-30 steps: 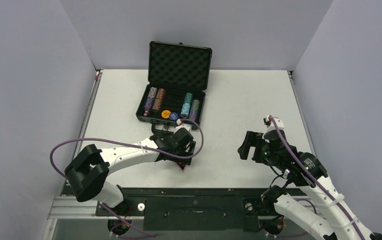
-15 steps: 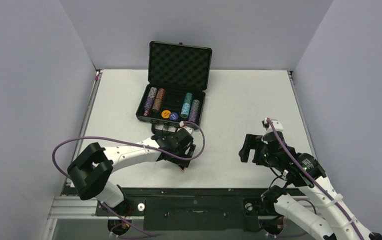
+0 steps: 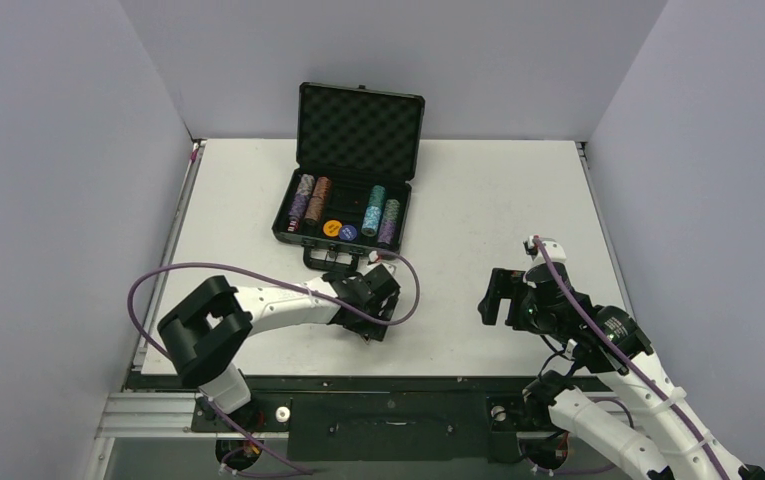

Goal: Pack up texas hold em set

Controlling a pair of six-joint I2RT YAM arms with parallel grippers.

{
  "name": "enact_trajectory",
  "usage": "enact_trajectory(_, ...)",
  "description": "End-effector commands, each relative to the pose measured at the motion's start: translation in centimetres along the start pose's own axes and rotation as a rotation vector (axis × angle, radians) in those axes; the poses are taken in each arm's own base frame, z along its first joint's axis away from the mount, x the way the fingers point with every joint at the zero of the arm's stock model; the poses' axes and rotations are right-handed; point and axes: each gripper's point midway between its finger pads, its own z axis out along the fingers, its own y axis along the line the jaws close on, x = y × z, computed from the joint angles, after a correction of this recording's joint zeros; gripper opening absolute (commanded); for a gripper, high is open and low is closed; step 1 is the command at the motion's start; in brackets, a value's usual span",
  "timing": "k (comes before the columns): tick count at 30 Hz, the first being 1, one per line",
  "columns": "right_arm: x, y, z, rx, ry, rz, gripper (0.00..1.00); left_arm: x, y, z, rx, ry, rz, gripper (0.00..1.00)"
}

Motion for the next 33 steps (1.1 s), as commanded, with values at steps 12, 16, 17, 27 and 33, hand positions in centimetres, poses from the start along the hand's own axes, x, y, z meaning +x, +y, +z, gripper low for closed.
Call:
enact_trajectory(12, -0.15, -0.17, 0.11, 0.002, -0.014, -0.027, 0.86, -2.33, -1.39, -0.08, -0.007, -0.056, -0.05, 0.71)
enact_trajectory(16, -0.1, -0.11, 0.15, -0.002, -0.012, -0.031, 0.86, -2.82, -1.42, -0.23, -0.013, -0.071, -0.038, 0.75)
enact_trajectory(17, -0.09, -0.11, 0.15, -0.001, -0.011, -0.032, 0.86, -2.9, -1.41, -0.25, -0.015, -0.073, -0.034, 0.76)
enact_trajectory(27, -0.09, -0.05, 0.08, -0.009, -0.015, -0.036, 0.86, -2.51, -1.29, -0.1, -0.042, -0.059, -0.014, 0.74)
enact_trajectory(33, -0.02, -0.04, 0.16, -0.009, -0.011, -0.04, 0.86, -2.35, -1.31, 0.09, -0.041, -0.054, -0.012, 0.73)
